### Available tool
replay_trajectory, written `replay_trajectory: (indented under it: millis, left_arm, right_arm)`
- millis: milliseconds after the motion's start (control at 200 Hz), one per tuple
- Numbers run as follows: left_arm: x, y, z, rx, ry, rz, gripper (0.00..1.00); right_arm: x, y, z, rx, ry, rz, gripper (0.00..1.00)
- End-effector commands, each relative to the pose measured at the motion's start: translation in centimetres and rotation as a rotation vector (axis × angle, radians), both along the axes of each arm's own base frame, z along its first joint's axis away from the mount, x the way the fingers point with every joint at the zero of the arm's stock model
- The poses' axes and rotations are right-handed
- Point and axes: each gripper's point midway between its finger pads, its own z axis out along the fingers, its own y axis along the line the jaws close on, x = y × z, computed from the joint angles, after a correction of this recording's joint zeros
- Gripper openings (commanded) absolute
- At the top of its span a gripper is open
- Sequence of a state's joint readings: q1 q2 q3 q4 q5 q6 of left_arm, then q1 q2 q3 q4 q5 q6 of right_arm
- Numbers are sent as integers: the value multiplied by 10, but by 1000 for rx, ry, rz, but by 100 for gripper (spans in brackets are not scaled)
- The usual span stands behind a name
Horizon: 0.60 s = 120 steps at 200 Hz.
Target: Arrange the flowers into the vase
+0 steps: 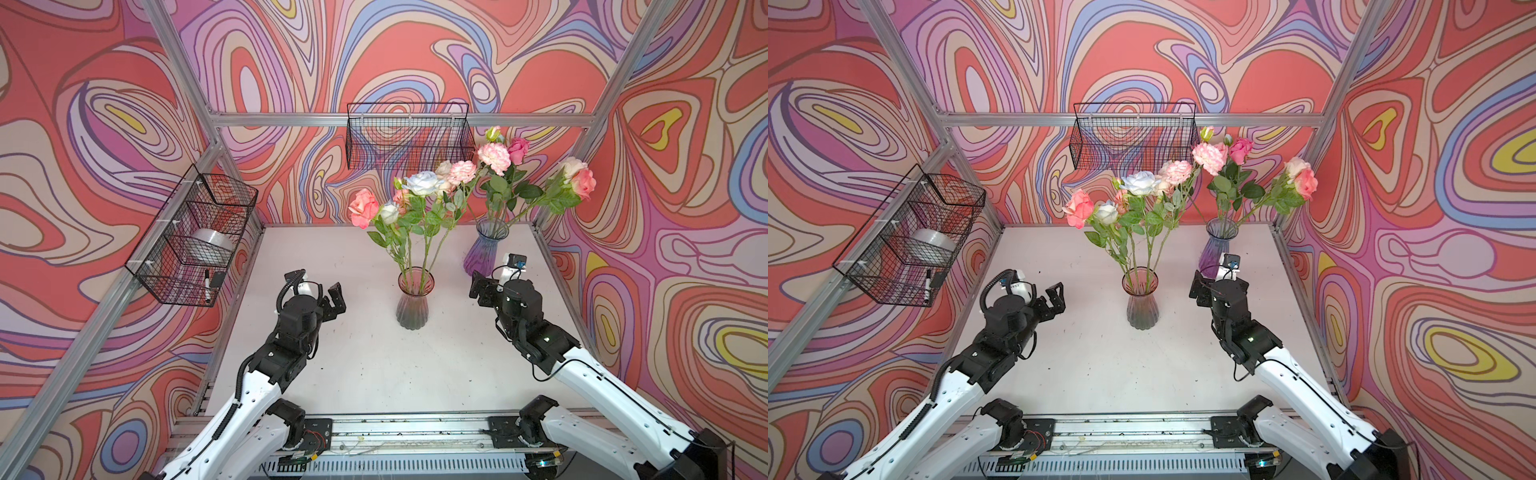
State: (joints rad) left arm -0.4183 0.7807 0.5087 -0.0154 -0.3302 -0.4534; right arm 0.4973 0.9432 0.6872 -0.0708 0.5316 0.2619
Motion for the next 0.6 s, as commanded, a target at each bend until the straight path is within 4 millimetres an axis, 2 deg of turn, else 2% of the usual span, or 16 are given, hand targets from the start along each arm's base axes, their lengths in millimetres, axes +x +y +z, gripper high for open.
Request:
replay_trajectory:
  millis: [0,40,95,160,285,355,436,531,596]
  left_arm:
    - [11,16,5,208,-158,51,100]
    - [11,22,-1,265,-197,77,100]
    - [12,27,-1,334,-279,102,100]
    - [17,36,-9,386,-297,151,100]
    - [33,37,-45,500,-207,129,100]
    - [38,43,-65,484,-164,130,100]
    - [41,49,-70,497,-142,131,100]
    - [53,60,-79,411,-71,89,100]
    - [57,70,-83,362,-33,92,100]
  right_arm:
    - [10,-11,23,-172,-177,-33,98]
    - [10,-4,25,-241,-239,15,98]
    - [10,-10,19,-222,-299,-2,98]
    - [15,-14,-5,-167,-280,8,98]
    - [33,-28,-54,-193,-170,10,98]
    - [36,-39,-71,-203,-159,-6,98]
    - [38,-48,-92,-187,-116,-10,98]
    - [41,-56,-113,-180,-80,-6,98]
    - [42,-55,-116,-164,-96,5,98]
